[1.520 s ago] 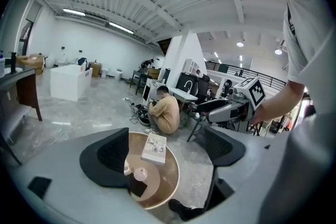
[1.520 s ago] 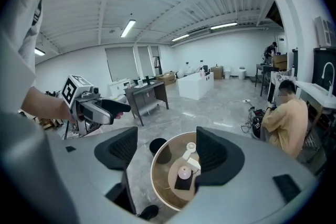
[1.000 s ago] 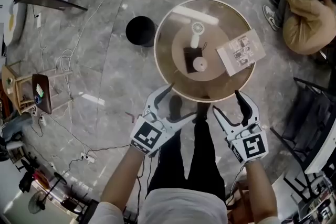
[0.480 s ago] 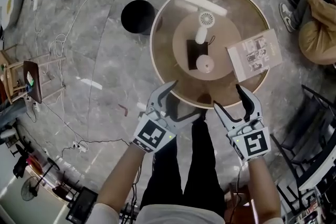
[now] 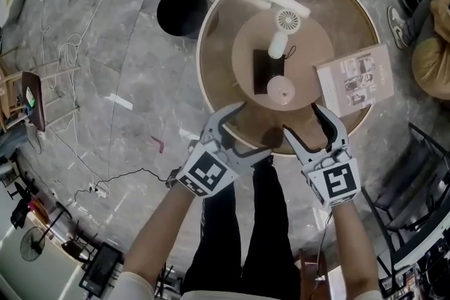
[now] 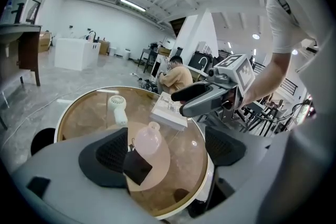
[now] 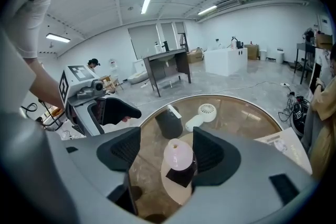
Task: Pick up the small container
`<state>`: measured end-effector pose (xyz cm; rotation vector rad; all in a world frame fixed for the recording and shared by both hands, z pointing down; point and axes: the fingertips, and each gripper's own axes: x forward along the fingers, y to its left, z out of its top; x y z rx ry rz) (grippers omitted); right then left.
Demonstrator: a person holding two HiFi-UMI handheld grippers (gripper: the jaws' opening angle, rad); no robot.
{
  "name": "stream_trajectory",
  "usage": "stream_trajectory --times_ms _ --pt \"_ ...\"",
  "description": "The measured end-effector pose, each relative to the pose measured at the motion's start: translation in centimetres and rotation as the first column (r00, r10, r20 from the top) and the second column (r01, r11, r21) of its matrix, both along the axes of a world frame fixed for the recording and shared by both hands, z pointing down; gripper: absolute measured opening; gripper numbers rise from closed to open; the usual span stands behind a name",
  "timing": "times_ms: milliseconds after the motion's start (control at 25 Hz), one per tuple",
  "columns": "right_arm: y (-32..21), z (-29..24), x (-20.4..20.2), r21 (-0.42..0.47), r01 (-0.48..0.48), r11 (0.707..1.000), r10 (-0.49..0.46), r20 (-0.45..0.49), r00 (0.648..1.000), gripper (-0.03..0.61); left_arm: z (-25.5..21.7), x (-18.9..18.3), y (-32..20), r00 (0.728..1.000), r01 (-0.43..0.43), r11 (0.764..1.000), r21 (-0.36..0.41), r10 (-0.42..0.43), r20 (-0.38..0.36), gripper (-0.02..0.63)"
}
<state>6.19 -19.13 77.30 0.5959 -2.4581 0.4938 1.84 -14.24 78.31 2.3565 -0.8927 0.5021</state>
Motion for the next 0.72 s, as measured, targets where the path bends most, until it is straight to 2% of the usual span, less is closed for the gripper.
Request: stream_trajectory --times_ms 240,400,600,720 --pt "-0.3 4.1 -0.6 -0.007 0.042 0.999 -0.042 -0.012 0.999 0.314 3.2 0.2 -0.6 1.0 -0.016 1.0 -0.004 0.016 -0.021 0.459" --pt "-0.7 6.1 -1.2 -0.002 0.054 0.999 -0.054 -0.011 0.998 0.307 5.5 0.5 -1.2 0.999 -0.046 0.999 0.006 0.046 -0.002 0.456" --pt "-0.5 7.5 -1.9 0.016 0.059 0.998 -0.059 0.001 0.998 0.298 7.3 0.9 -1.4 0.998 -0.055 0.998 -0.001 0.055 -0.008 0.457" --pt "-0.8 8.4 -2.2 0.057 0.086 0.995 -0.085 -0.01 0.996 0.284 8.7 0.9 -1.0 0.998 -0.058 0.998 -0.027 0.058 -0.001 0.457"
